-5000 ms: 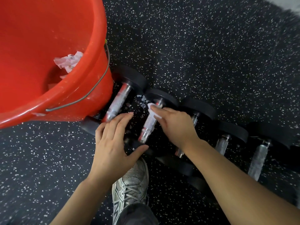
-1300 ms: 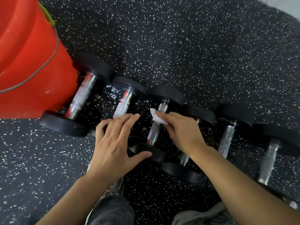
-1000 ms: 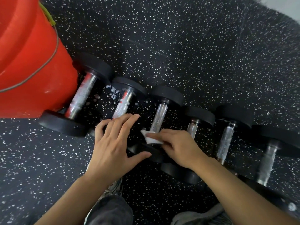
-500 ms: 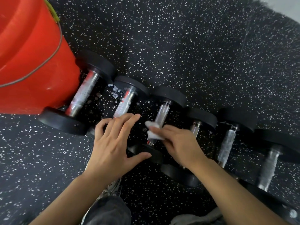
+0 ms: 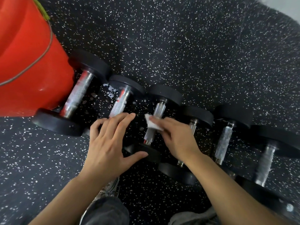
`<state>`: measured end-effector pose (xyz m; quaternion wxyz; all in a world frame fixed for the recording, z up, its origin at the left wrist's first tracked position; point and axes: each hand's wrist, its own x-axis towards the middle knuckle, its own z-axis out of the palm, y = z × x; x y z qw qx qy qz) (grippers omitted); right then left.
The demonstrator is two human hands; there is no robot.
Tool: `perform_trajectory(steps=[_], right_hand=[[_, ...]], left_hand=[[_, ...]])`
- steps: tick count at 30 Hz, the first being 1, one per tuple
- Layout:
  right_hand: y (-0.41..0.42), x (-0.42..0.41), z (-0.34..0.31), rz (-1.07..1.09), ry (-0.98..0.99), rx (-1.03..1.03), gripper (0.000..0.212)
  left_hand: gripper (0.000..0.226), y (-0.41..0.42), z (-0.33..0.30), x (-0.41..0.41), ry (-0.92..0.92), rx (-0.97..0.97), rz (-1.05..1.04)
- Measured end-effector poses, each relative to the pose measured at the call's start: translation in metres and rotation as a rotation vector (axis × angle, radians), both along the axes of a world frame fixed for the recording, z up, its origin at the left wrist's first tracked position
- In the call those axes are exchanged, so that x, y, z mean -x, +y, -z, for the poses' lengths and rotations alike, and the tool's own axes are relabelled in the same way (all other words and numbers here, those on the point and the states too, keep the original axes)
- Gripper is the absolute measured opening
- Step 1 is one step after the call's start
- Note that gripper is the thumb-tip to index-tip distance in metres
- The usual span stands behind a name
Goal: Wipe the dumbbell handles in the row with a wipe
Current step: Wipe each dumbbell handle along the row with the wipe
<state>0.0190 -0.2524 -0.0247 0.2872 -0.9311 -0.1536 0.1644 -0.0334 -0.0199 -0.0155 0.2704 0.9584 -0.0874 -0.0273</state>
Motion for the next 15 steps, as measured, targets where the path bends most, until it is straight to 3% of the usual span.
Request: perform_trajectory(steps=[4,8,11,15], right_hand=[[-0.008,0.021,-0.007,-0.129,0.078,-0.067,0.059],[-0.006,0.005,-0.001,0.194,-0.138,-0.139,0.054],[-0.002,-0.013,0.007,0.315,-0.130,-0.074,0.048],[-0.002,0.001,0.005,0.131,-0.057,-0.025,0.047]], left_hand=[[0.100,0.000,0.000,0.000,-0.009,0.004,0.001],[0.101,-0.001,-0.002,0.000,0.001,0.001,0.005],[0.101,-0.001,-0.002,-0.001,0.010,0.001,0.005],[0.102,0.000,-0.002,0.000,0.011,-0.002,-0.002]])
